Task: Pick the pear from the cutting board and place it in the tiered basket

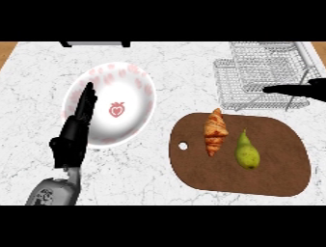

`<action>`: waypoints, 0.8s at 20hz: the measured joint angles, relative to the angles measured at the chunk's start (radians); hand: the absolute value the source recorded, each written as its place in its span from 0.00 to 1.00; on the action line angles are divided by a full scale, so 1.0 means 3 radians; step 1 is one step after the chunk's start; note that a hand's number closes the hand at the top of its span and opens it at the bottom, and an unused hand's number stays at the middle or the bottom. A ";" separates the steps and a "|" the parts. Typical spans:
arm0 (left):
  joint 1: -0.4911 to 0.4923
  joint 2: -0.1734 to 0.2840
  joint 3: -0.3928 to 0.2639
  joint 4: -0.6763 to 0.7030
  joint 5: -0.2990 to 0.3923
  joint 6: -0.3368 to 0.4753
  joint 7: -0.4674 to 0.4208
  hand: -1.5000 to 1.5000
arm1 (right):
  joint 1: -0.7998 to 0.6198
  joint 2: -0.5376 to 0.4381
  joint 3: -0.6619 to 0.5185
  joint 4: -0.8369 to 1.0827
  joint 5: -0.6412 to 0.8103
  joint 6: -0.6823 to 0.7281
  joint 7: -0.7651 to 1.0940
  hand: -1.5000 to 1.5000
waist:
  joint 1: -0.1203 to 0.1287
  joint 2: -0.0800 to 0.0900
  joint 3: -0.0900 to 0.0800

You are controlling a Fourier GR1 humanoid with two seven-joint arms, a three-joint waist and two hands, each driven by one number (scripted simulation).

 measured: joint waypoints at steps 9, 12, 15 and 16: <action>0.0016 -0.0051 0.0031 -0.0017 -0.0040 -0.0056 -0.0006 0.50 | 0.0008 0.0173 0.0115 -0.0019 0.0881 -0.0012 -0.0726 0.00 | 0.0011 0.0003 0.0001; 0.0000 -0.0083 0.0032 -0.0003 -0.0088 -0.0044 0.0019 0.50 | 0.0036 0.0178 0.0123 0.0083 0.1188 -0.0108 -0.0954 0.00 | 0.0010 0.0004 0.0000; -0.0002 -0.0105 0.0067 0.0060 -0.0086 -0.0063 -0.0054 0.50 | 0.0062 0.0271 0.0136 0.0179 0.1423 -0.0220 -0.0996 0.00 | 0.0005 0.0003 0.0000; -0.0015 -0.0078 0.0085 -0.0010 -0.0074 -0.0093 0.0022 0.50 | 0.0042 0.0304 0.0140 0.0234 0.1484 -0.0237 -0.0997 0.00 | 0.0008 0.0003 0.0000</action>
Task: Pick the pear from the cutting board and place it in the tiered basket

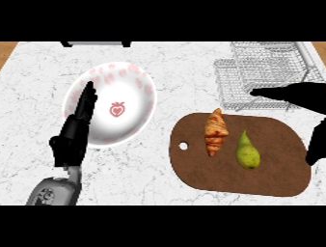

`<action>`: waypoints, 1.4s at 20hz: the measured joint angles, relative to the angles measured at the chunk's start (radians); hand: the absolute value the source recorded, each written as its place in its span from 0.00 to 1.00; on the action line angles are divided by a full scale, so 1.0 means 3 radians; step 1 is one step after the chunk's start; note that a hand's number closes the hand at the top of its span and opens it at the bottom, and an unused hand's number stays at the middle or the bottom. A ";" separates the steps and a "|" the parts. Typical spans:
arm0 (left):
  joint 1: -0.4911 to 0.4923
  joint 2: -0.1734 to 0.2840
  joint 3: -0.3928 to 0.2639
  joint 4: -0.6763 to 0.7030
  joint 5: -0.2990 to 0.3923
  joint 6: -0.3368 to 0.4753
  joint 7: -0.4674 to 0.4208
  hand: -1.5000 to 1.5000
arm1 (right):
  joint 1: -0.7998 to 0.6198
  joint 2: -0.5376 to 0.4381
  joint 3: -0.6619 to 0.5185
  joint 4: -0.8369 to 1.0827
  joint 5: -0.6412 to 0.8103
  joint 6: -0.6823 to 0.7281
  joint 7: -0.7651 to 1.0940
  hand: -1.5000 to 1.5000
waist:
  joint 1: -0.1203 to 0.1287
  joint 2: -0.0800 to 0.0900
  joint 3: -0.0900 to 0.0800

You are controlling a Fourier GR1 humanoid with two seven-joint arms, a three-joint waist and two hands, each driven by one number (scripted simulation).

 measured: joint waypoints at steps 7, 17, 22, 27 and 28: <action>0.0015 -0.0079 0.0005 0.0004 -0.0069 0.0000 -0.0024 0.50 | 0.0171 0.0055 -0.0047 0.0219 0.0340 -0.0073 -0.0322 0.00 | -0.0008 -0.0002 0.0000; -0.0025 -0.0053 0.0155 0.0080 -0.0041 -0.0136 -0.0078 0.50 | 0.0240 0.0269 -0.0092 0.0387 0.0629 -0.0134 -0.0609 0.00 | -0.0011 -0.0003 -0.0001; 0.0040 -0.0078 0.0151 0.0013 -0.0077 -0.0153 -0.0048 0.50 | 0.0290 0.0434 -0.0125 0.0326 0.0692 -0.0106 -0.0559 0.00 | -0.0012 -0.0005 -0.0001; 0.0080 -0.0083 0.0163 -0.0084 -0.0092 -0.0192 0.0001 0.50 | 0.0272 0.0545 -0.0132 0.0382 0.0793 -0.0085 -0.0525 0.00 | -0.0011 -0.0004 -0.0001; 0.0079 -0.0086 0.0172 -0.0073 -0.0093 -0.0196 -0.0013 0.50 | 0.0262 0.0589 -0.0146 0.0357 0.0788 -0.0043 -0.0457 0.00 | -0.0012 -0.0004 -0.0001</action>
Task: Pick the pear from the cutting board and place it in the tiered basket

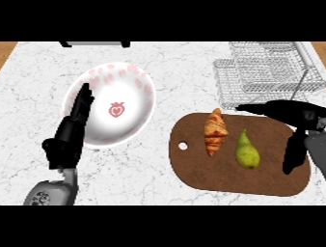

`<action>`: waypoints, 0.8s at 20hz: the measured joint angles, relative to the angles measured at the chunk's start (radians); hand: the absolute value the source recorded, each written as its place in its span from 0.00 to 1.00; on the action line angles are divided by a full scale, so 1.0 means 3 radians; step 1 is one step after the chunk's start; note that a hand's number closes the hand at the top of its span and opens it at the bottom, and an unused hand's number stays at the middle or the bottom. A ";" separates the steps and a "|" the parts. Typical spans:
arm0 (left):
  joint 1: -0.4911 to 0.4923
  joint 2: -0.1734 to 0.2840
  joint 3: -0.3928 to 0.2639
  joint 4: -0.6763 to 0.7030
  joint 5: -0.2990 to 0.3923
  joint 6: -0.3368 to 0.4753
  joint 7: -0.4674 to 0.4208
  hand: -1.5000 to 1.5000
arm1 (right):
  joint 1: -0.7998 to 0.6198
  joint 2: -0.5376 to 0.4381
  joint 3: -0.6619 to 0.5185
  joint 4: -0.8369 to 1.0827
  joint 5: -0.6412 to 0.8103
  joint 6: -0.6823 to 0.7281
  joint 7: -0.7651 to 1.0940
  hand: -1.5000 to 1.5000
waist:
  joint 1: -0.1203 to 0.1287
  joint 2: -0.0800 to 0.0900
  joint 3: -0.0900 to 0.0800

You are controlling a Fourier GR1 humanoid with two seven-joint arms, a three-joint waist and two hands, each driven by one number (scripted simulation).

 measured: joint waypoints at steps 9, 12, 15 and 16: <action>-0.0013 -0.0045 0.0011 -0.0018 -0.0056 -0.0018 0.0028 0.50 | 0.0010 0.0143 0.0056 0.0182 0.0248 -0.0087 -0.0125 0.00 | 0.0001 0.0001 0.0000; -0.0097 -0.0038 0.0063 0.0069 -0.0044 -0.0042 0.0015 0.50 | 0.0059 0.0202 0.0096 0.0255 0.0340 -0.0179 -0.0179 0.00 | -0.0001 0.0001 0.0000; -0.0064 -0.0056 0.0061 0.0050 -0.0051 -0.0042 0.0013 0.50 | 0.0037 0.0224 0.0072 0.0356 0.0398 -0.0199 -0.0251 0.00 | 0.0001 0.0002 0.0001; -0.0093 -0.0056 0.0075 0.0079 -0.0044 -0.0053 0.0009 0.50 | 0.0021 0.0192 0.0067 0.0421 0.0420 -0.0219 -0.0316 0.00 | 0.0001 0.0002 0.0000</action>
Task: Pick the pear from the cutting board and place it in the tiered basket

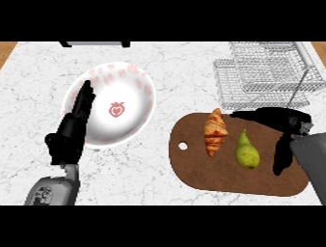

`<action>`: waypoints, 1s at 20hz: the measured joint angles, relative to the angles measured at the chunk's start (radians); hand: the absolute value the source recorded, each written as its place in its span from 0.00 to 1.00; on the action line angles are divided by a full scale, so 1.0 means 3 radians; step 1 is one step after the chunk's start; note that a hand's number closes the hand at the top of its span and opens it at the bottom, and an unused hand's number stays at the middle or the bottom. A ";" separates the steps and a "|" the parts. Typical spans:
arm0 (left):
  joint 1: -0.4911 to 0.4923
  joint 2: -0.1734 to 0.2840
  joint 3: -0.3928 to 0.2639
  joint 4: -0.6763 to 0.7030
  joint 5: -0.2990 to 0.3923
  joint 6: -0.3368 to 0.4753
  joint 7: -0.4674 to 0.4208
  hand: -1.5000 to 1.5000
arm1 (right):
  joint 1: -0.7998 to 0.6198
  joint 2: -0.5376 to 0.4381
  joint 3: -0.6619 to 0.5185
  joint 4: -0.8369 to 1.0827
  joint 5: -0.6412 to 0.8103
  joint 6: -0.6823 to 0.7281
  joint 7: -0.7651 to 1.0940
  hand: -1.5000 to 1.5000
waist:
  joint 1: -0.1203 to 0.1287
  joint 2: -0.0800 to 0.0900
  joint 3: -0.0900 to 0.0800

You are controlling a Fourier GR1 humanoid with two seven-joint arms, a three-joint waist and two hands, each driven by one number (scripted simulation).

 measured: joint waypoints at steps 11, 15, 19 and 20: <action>0.0114 -0.0046 -0.0048 -0.0185 -0.0071 0.0020 0.0086 0.50 | 0.0129 0.0247 -0.0067 0.0015 0.0124 -0.0062 0.0012 0.00 | -0.0003 -0.0002 0.0000; 0.0036 -0.0044 0.0001 -0.0079 -0.0062 0.0011 0.0044 0.50 | 0.0220 0.0367 -0.0139 -0.0046 0.0139 -0.0176 0.0083 1.00 | -0.0009 -0.0005 -0.0004; -0.0010 -0.0048 0.0017 -0.0046 -0.0072 0.0007 0.0047 0.50 | 0.0235 0.0392 -0.0121 -0.0017 0.0260 -0.0506 -0.0058 1.00 | -0.0006 -0.0016 -0.0012; 0.0034 -0.0059 0.0012 -0.0024 -0.0069 0.0007 -0.0012 0.50 | 0.0250 0.0384 -0.0091 -0.0020 0.0311 -0.0619 -0.0120 1.00 | -0.0004 -0.0016 -0.0012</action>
